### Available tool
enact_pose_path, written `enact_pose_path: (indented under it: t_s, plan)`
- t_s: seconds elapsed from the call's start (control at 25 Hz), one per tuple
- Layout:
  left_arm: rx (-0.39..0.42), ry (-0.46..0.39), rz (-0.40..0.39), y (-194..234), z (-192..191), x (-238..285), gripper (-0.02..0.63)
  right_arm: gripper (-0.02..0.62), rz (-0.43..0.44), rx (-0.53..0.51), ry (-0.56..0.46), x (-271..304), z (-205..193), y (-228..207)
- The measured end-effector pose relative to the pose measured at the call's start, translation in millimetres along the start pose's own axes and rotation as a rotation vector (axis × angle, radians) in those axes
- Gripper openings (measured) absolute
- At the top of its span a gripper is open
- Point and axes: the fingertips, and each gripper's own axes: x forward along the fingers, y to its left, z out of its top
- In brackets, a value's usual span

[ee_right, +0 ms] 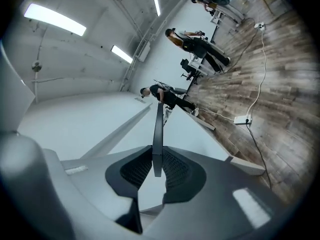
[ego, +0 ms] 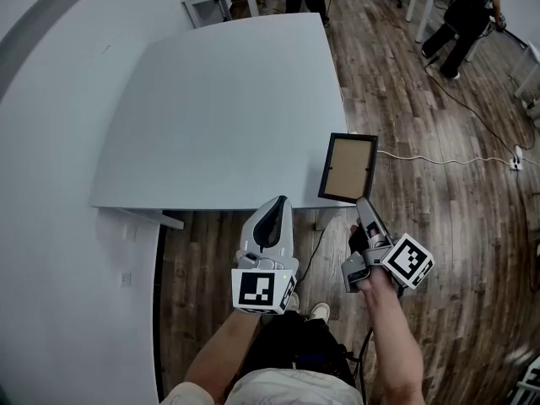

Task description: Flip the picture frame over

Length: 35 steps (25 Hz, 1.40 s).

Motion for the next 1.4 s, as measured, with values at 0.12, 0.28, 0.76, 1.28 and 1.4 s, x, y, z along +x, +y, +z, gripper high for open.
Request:
enact_pose_path:
  t_s: [0.12,0.28,0.76,1.28,1.4]
  plan:
    - [-0.004,0.007,0.006,4,-8,-2,0.0,0.087,-0.019,0.022,0.021,1,-9,-11]
    - [-0.024,0.026,0.01,4,-23,0,0.0,0.087,0.006,0.033,0.038,5,-16,-24]
    - [-0.049,0.056,0.01,11,-53,-4,0.0,0.089,0.111,0.149,0.076,30,-49,-53]
    - [-0.056,0.052,-0.007,9,-75,4,0.0,0.089,0.139,0.27,0.085,45,-62,-81]
    - [-0.06,0.057,-0.009,8,-80,5,0.0,0.089,0.154,0.303,0.083,47,-66,-85]
